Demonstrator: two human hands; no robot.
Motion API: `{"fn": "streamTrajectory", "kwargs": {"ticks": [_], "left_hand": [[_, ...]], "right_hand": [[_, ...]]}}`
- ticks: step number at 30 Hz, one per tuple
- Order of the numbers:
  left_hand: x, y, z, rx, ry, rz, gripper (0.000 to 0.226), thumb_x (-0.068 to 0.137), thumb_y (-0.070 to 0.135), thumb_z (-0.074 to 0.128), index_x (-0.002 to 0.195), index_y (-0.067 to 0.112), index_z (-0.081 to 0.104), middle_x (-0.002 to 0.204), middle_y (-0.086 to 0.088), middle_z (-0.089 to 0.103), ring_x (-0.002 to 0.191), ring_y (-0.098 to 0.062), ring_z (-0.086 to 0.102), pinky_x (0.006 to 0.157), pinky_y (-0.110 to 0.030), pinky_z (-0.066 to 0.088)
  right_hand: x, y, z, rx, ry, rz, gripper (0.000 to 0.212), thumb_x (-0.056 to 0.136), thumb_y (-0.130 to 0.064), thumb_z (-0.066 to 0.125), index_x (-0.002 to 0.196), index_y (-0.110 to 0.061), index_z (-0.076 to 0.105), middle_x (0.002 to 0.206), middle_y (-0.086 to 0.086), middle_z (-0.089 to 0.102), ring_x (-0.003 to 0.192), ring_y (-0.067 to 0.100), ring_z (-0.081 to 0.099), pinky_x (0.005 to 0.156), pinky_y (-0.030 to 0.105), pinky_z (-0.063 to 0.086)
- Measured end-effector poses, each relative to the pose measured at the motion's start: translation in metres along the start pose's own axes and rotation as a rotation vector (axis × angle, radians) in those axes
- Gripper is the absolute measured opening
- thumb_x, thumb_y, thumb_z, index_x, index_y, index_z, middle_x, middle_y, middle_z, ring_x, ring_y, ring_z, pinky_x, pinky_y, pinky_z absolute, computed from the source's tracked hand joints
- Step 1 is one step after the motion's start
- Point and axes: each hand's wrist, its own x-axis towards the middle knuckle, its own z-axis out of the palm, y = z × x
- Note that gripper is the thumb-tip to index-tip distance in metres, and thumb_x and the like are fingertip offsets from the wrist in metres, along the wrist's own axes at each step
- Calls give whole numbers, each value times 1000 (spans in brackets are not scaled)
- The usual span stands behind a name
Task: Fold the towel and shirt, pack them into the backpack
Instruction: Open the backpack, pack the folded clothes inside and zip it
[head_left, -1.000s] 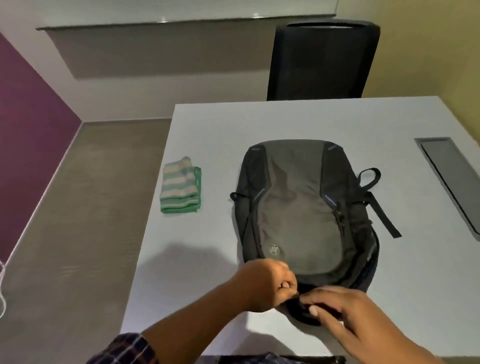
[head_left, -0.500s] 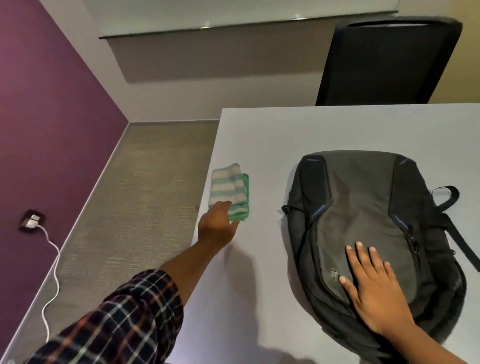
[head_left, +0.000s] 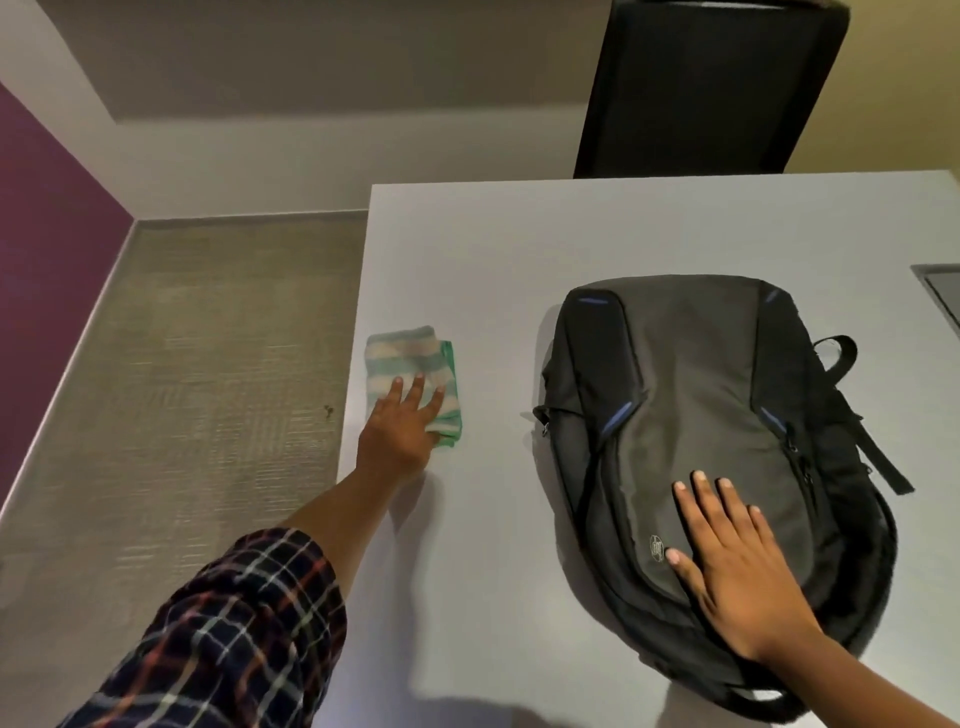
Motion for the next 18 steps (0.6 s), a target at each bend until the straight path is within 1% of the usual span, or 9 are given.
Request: {"fn": "streamTrajectory", "kwargs": {"ticks": [2,3,5,8,10,13,15,17,18], "left_hand": [[-19,6,5,-3,127,78,61,85,35,64,141,17,47,146,-20,43,131,-49,42,102,-61,40],[-32,11,10,1,128,103,66,80,33,73,139,16,49,144,-20,46,128,-48,45,99,-60,43],[-69,28,17,0,81,118,80,74,41,78,143,21,43,149,-15,41,134,-43,41,104,-55,41],[-135,55,37,-42,53,135,84,79,64,60,150,29,30,158,-5,25,145,-35,23,114,-51,29],[-175,74,50,-71,23,125,82,80,73,45,149,30,32,159,-1,23,146,-31,19,114,-46,19],[-212,105,63,-154,-2,110,69,87,68,33,145,30,36,162,3,8,149,-23,5,113,-39,11],[-222,121,62,-226,-2,63,58,93,61,24,143,32,34,163,7,-1,150,-19,-4,112,-35,10],[-222,131,54,-341,87,-64,54,91,54,36,141,35,36,161,17,-2,149,-11,-2,112,-29,10],[-220,134,47,-408,134,-155,58,88,51,44,144,36,34,160,21,0,148,-8,3,113,-27,11]], "right_hand": [[0,-2,0,-13,1,11,70,96,-61,12,157,-25,4,164,-1,6,152,23,1,118,40,6],[0,-2,1,-18,-2,16,70,97,-61,13,157,-25,6,164,0,8,152,24,3,118,40,6],[0,-2,1,-28,-9,27,70,97,-61,13,157,-24,8,164,1,11,151,25,5,117,40,6],[0,-4,-1,-36,-11,42,71,97,-61,12,157,-22,12,163,3,17,150,26,12,115,42,11],[0,-5,-2,-45,-20,44,71,97,-61,12,156,-22,13,162,3,19,149,26,13,116,40,9],[0,-5,0,-46,-17,44,71,97,-61,12,156,-22,12,163,3,17,150,26,11,117,37,1],[0,-5,1,-37,-5,44,71,96,-62,11,157,-23,10,163,3,15,151,25,8,117,39,3],[1,-5,3,-26,-6,43,72,96,-63,8,157,-24,8,164,2,12,151,25,5,118,42,8],[1,-5,3,-22,-9,40,72,95,-63,7,157,-25,6,164,2,10,151,25,4,118,44,11]]}}
